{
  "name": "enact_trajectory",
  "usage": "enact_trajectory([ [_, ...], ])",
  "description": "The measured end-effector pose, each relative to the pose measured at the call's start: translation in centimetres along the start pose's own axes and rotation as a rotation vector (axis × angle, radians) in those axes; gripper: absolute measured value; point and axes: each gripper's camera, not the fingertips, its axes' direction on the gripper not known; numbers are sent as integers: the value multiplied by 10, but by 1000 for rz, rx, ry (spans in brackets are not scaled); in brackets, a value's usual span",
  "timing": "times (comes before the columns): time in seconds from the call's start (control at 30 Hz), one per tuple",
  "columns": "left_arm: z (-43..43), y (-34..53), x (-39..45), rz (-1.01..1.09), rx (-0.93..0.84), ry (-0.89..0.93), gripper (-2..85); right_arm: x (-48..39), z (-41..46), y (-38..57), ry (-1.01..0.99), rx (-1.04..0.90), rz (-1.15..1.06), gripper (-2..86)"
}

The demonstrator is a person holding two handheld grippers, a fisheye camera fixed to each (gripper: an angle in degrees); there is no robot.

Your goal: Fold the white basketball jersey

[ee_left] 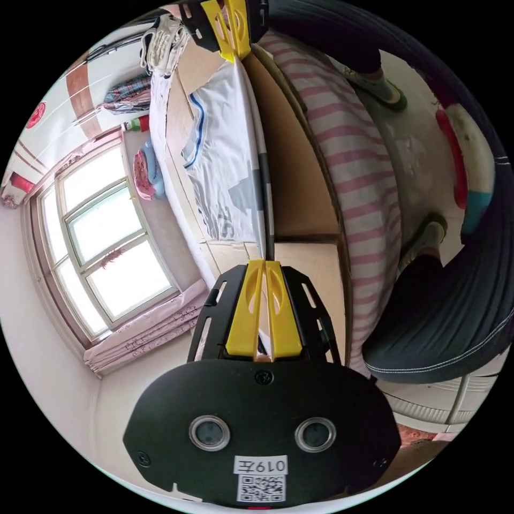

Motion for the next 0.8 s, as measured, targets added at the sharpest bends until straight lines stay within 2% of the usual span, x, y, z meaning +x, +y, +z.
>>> enact_trajectory([
  [0.2,-3,-20,49,49,-23,-15,9,5,-30,-23,-19,-33,-14,-7],
  [0.6,43,-21,82,41,-86,84,9,42,-94,-63,9,-34,-39,-8],
  [0.8,78,-3,99,-68,-51,58,10,73,-145,-78,-4,-64,-54,-6],
])
